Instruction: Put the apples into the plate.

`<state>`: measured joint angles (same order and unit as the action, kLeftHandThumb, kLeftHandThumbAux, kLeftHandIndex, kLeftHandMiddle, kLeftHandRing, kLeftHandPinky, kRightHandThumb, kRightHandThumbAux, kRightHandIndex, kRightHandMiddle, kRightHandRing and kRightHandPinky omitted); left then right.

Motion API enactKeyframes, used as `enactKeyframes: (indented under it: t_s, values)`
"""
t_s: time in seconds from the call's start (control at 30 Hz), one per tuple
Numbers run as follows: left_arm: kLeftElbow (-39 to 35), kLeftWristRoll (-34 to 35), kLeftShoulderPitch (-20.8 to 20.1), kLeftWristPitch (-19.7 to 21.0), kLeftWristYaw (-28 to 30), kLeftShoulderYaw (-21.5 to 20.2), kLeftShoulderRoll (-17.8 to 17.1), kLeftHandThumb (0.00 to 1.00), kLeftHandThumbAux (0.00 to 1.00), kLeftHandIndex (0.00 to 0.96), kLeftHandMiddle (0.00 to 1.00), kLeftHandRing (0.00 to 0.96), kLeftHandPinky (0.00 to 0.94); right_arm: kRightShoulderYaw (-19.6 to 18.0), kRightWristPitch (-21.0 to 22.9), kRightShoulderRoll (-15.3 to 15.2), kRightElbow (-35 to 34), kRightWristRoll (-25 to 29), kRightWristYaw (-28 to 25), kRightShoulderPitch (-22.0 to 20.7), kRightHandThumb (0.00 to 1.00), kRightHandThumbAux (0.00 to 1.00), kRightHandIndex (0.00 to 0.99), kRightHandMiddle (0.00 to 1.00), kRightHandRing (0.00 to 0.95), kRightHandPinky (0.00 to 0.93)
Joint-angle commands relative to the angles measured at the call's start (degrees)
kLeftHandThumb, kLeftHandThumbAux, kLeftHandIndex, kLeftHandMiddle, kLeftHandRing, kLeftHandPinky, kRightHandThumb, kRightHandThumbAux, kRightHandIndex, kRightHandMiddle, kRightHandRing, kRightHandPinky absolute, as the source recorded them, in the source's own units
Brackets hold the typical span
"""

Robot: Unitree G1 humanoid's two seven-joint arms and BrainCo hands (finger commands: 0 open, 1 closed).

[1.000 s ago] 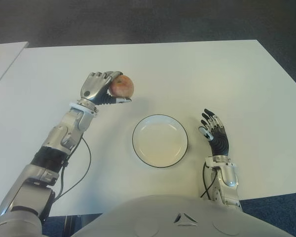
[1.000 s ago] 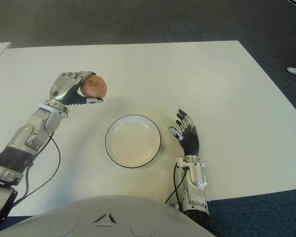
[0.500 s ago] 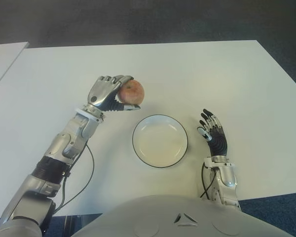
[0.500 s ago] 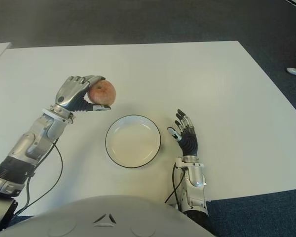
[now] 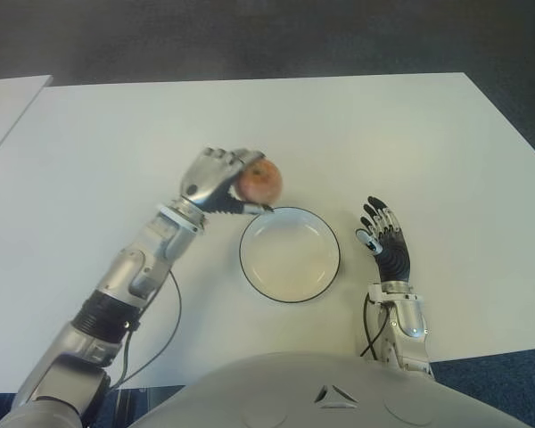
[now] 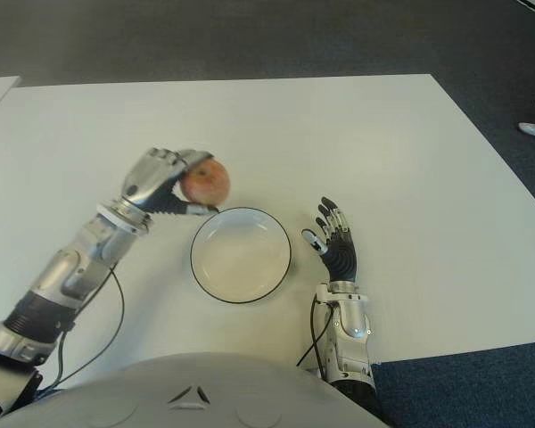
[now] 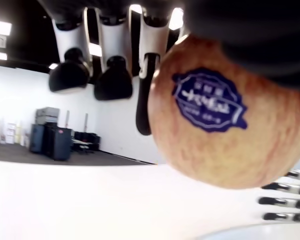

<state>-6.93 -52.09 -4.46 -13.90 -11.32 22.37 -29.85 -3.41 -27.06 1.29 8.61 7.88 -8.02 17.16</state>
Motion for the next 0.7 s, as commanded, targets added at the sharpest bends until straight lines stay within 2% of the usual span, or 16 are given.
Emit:
enactKeyframes:
  t_s: [0.03,0.23,0.43,0.7]
  values:
    - [-1.40,-2.39,2.04,-0.36,1.84,2.41,1.06,0.750,0.693,0.444,0.839,0.834,0.829,0.28,1.33,0.52,1.66,-0.48,0.56,0.90,0.325,0.642,0.127,0.104,0.067,0.077]
    - [-0.72,-4.51,1.70,-2.23,0.59,2.83,1.12,0.750,0.692,0.444,0.835,0.839,0.833,0.51,1.67,0.74,1.52,-0.66,0.71,0.86,0.322,0.638,0.127,0.103,0.064,0.081]
    - [0.15,-6.45,1.61,-1.60,1.02,3.42,2.09,0.751,0.691,0.445,0.832,0.844,0.836,0.79,1.73,1.13,1.27,-1.44,1.52,0.93,0.347,0.646,0.133,0.103,0.075,0.117]
    - [0.01,-8.43,3.46,-0.63,2.14,4.75,2.87,0.752,0.690,0.445,0.840,0.847,0.842,1.29,1.58,1.37,0.88,-2.75,2.62,1.25,0.331,0.654,0.125,0.099,0.074,0.102]
